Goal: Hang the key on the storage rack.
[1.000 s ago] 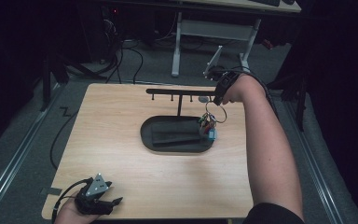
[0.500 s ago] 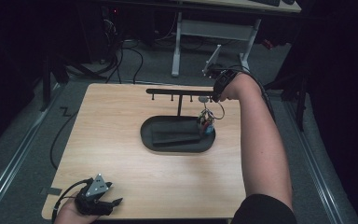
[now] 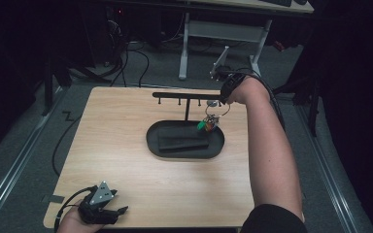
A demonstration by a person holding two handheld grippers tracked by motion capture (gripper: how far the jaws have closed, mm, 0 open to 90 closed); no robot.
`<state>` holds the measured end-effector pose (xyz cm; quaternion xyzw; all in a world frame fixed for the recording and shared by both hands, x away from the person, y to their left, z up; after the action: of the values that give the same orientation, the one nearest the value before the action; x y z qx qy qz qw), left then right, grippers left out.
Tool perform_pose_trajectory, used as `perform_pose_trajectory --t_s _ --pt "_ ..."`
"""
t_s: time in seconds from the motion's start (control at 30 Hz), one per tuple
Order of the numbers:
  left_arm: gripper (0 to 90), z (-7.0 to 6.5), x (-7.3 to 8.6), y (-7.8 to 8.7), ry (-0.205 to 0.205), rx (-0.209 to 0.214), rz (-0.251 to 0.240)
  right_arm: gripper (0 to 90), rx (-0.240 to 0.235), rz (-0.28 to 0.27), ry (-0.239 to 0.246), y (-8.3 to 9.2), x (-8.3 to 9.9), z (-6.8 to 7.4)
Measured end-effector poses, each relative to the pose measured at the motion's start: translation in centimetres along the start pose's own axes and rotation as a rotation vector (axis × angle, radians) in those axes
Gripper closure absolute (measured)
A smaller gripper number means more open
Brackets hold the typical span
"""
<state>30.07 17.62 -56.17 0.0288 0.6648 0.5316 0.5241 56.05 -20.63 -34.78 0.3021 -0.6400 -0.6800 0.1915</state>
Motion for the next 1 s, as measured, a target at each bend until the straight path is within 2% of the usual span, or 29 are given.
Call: perform_pose_trajectory --t_s 0.03,0.07,0.13,0.2,0.27,0.47,0.57,0.6,0.73,1.0 --pt "29.8 0.0 0.0 0.0 -0.001 0.000 -0.001 78.0 -0.002 -0.002 -0.013 0.1 0.1 0.1" --pt "29.8 0.0 0.0 0.0 -0.001 -0.001 -0.002 78.0 0.000 -0.006 0.005 0.1 0.2 0.1" --pt "29.8 0.0 -0.1 0.0 -0.002 -0.002 -0.002 77.8 0.008 -0.009 0.005 0.2 0.3 0.2" --pt "29.8 0.0 -0.1 0.0 -0.002 -0.003 -0.001 78.2 -0.009 -0.013 -0.017 0.3 0.6 0.6" --pt "29.7 0.0 -0.1 0.0 -0.001 -0.003 0.000 78.9 -0.006 -0.023 -0.006 0.3 0.8 0.7" --pt "29.6 0.1 0.0 0.0 0.003 -0.011 -0.006 77.5 -0.022 -0.042 -0.021 -0.3 2.7 1.9" --pt "29.6 0.2 0.0 0.1 0.006 -0.013 -0.009 75.4 -0.028 -0.059 -0.034 -1.0 4.4 2.4" --pt "29.7 0.2 0.0 0.1 0.006 -0.010 -0.004 75.1 -0.028 -0.064 -0.052 -1.2 5.0 2.6" --pt "29.6 0.2 -0.1 0.2 0.011 -0.012 -0.018 70.1 -0.024 -0.124 -0.061 -2.0 7.0 3.4" --pt "29.6 -0.1 -0.2 0.2 0.003 -0.011 -0.023 67.0 -0.002 -0.224 -0.071 -5.2 11.4 6.5"
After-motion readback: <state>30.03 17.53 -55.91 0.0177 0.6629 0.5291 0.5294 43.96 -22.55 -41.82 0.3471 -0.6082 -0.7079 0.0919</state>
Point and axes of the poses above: each handheld gripper's, and its own axes: y roughly backward along the jaws, x roughly out of its underside, z roughly to its left, the point moved 5 cm from there along -y, roughly forward along the jaws, and after that the axes turned 9 degrees about -x, right-handed, at the moved point
